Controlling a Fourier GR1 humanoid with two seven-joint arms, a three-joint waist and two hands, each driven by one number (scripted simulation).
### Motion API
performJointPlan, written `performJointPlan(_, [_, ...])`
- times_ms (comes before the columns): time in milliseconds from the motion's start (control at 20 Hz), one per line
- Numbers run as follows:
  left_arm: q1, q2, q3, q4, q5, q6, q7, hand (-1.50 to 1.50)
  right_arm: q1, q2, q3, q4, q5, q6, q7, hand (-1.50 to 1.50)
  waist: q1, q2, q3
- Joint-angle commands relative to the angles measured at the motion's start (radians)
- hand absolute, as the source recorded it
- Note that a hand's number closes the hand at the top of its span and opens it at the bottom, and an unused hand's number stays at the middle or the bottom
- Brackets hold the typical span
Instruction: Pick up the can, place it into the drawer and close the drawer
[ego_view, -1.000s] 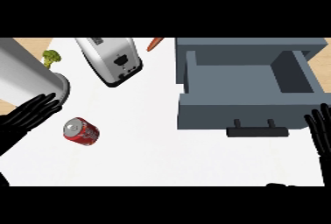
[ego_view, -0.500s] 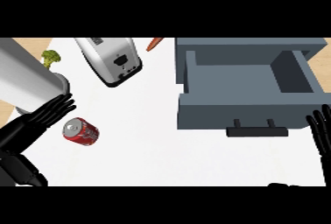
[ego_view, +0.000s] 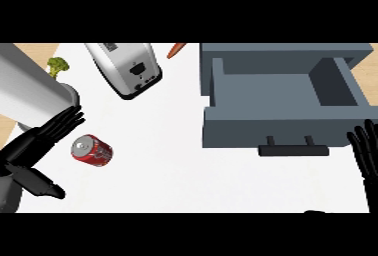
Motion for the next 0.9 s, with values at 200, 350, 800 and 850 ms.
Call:
performJointPlan(200, [-0.015,0.056,-0.058,0.238,-0.137,-0.007,-0.306,-1.5,0.03,-0.021,-0.031,-0.052,-0.043,0.037,0.033,-1.5,-0.006,0.001,-0.001])
performJointPlan(350, [-0.072,0.066,-0.079,0.299,-0.144,0.009,-0.341,-1.5,0.018,0.012,0.002,-0.042,-0.009,0.015,0.016,-1.5,-0.008,0.001,-0.001])
performJointPlan(800, [-0.113,0.113,-0.142,0.487,-0.195,0.074,-0.49,-1.5,0.04,0.013,-0.02,-0.007,-0.015,0.034,-0.035,-1.5,-0.01,0.002,-0.001])
performJointPlan(850, [-0.146,0.084,-0.152,0.483,-0.189,0.09,-0.45,-1.5,0.0,0.001,-0.023,-0.038,-0.026,0.016,0.049,-1.5,-0.009,0.002,-0.001])
